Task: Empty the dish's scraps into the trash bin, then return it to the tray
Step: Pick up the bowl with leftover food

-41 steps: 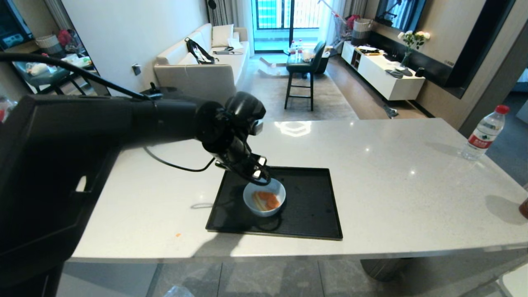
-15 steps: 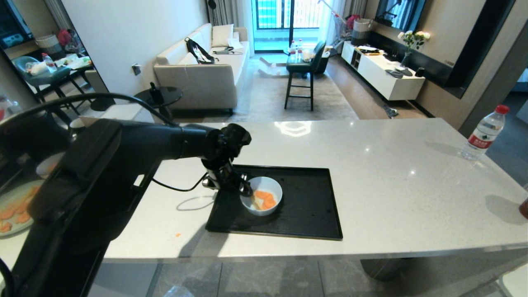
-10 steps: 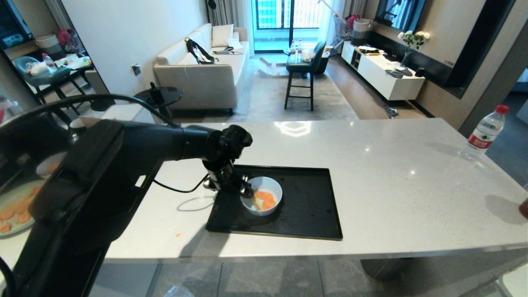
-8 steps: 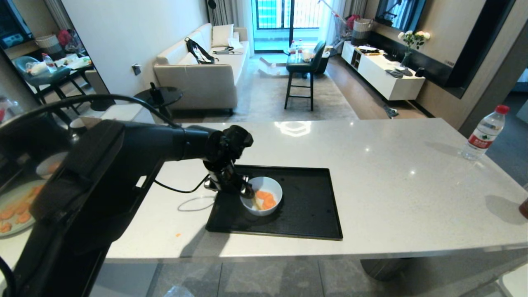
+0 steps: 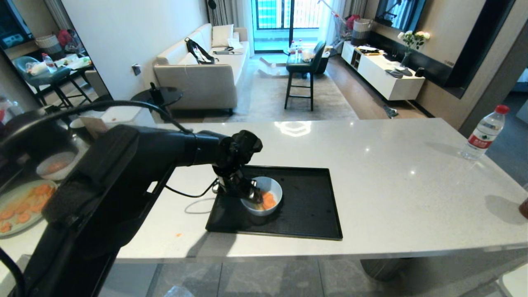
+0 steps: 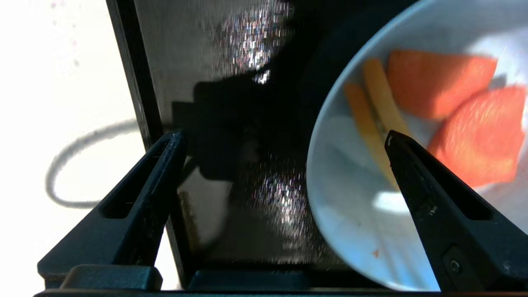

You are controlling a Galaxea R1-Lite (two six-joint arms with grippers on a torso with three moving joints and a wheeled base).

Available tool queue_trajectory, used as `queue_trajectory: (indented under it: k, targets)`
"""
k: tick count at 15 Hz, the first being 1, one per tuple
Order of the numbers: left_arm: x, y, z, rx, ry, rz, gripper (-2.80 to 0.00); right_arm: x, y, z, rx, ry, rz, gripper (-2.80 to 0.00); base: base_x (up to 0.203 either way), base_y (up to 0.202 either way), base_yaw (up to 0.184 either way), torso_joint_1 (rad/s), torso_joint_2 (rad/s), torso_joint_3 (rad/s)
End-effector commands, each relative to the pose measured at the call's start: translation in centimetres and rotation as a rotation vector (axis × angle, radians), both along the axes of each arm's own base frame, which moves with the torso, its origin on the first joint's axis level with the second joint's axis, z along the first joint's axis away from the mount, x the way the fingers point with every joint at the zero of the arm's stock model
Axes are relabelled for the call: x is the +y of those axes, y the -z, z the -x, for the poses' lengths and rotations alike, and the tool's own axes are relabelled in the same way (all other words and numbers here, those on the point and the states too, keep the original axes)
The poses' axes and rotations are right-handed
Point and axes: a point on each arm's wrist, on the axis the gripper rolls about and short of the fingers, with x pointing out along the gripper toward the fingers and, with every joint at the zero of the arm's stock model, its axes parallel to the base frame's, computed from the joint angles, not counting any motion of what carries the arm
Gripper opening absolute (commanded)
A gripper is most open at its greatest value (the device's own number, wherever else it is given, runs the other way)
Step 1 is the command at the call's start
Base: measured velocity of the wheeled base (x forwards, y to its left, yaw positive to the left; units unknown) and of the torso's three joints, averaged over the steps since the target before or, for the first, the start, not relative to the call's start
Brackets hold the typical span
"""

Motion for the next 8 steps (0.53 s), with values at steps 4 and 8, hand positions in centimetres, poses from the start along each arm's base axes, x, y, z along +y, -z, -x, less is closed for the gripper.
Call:
queue_trajectory:
  k: [4, 8]
  targets:
    - [0.0, 0.5, -0.5, -0.015, -0.006, 0.001, 0.0, 0.0, 0.0, 0.0, -0.002, 0.0, -0.001, -2.8, 0.0, 0.0, 0.0, 0.0, 0.0, 0.0]
    - [1.1, -0.4, -0.8, -0.032, -0.023, 0.002, 0.0, 0.0, 0.0, 0.0, -0.001, 0.0, -0.001, -2.8, 0.0, 0.0, 0.0, 0.0, 0.0, 0.0]
